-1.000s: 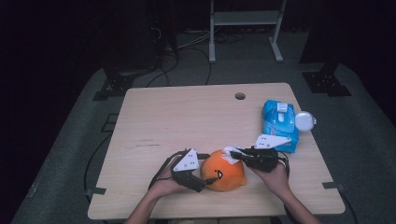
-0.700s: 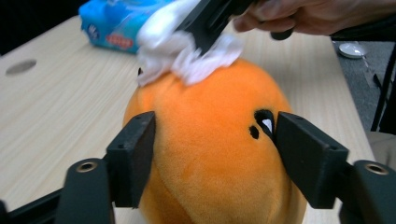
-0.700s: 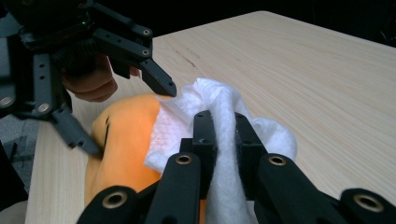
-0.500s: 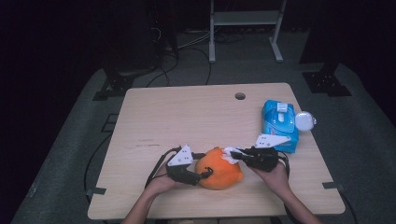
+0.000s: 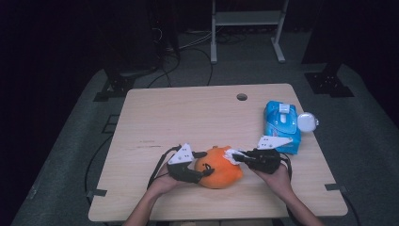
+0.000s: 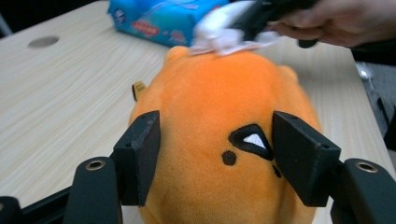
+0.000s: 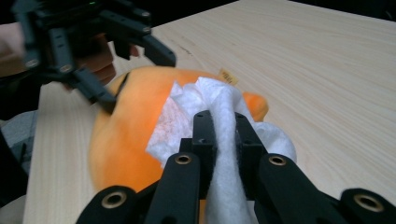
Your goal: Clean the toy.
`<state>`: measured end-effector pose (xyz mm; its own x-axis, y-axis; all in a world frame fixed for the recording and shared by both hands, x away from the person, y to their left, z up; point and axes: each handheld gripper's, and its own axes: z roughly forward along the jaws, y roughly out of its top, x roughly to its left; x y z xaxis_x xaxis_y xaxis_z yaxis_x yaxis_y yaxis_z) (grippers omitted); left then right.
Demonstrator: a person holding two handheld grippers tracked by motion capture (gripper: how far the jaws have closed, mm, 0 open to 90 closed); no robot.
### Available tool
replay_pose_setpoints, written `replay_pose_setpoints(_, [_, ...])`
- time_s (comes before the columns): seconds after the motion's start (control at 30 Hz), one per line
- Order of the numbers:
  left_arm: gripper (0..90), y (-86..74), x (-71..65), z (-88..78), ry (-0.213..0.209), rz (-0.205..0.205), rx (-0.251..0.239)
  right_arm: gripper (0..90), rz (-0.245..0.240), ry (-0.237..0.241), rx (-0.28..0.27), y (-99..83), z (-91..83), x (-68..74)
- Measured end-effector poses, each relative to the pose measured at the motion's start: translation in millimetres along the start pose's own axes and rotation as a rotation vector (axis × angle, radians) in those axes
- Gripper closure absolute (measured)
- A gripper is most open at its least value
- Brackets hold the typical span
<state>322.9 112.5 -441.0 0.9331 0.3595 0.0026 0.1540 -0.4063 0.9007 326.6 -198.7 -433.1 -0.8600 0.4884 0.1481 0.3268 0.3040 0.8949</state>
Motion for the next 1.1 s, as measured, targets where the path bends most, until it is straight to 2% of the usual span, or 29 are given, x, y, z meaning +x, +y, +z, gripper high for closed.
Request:
replay_pose_setpoints(0.17, [35.1,-5.1,10.2,-4.6,0.020,-0.071,-0.004,81.5,-0.021,0.049,-0.001,0.2,-3.0,7.9])
replay_pose_setpoints(0.33, [34.8,-6.3,12.3,-4.8,0.025,-0.081,-0.006,81.3,-0.056,0.087,-0.006,2.3,-1.9,16.7])
replay_pose_setpoints(0.47, [32.7,-4.7,10.3,-4.0,0.002,-0.064,-0.020,81.5,-0.046,0.077,-0.010,4.0,0.2,13.4])
replay_pose_setpoints(0.53, [28.5,-2.9,8.3,-3.4,-0.028,-0.046,-0.027,81.6,-0.034,0.059,-0.008,4.7,1.7,11.3])
replay_pose_setpoints(0.6, [22.7,-2.8,6.0,-1.2,-0.040,-0.030,-0.020,81.5,-0.024,0.041,-0.010,4.7,2.8,8.1])
replay_pose_setpoints(0.67, [22.9,-3.1,6.0,0.2,-0.034,-0.028,-0.010,81.6,-0.007,0.042,-0.012,3.9,3.1,5.2])
replay_pose_setpoints(0.73, [28.4,-2.7,7.8,0.3,-0.008,-0.033,-0.001,81.6,-0.011,0.041,-0.008,3.8,2.5,6.5])
replay_pose_setpoints(0.8, [32.0,-3.0,11.5,0.1,0.010,-0.077,-0.008,81.5,-0.030,0.058,-0.015,4.7,1.9,11.9])
replay_pose_setpoints(0.87, [32.8,-4.1,13.7,0.1,0.015,-0.089,-0.012,81.4,-0.055,0.069,-0.014,6.4,2.8,17.0])
replay_pose_setpoints(0.93, [33.0,-3.8,13.6,-0.2,0.019,-0.088,-0.009,81.3,-0.074,0.059,-0.008,7.4,3.7,20.4])
replay_pose_setpoints(1.1, [33.8,-3.5,12.4,0.6,0.031,-0.084,-0.010,81.8,-0.040,0.036,0.012,3.8,-1.3,11.1])
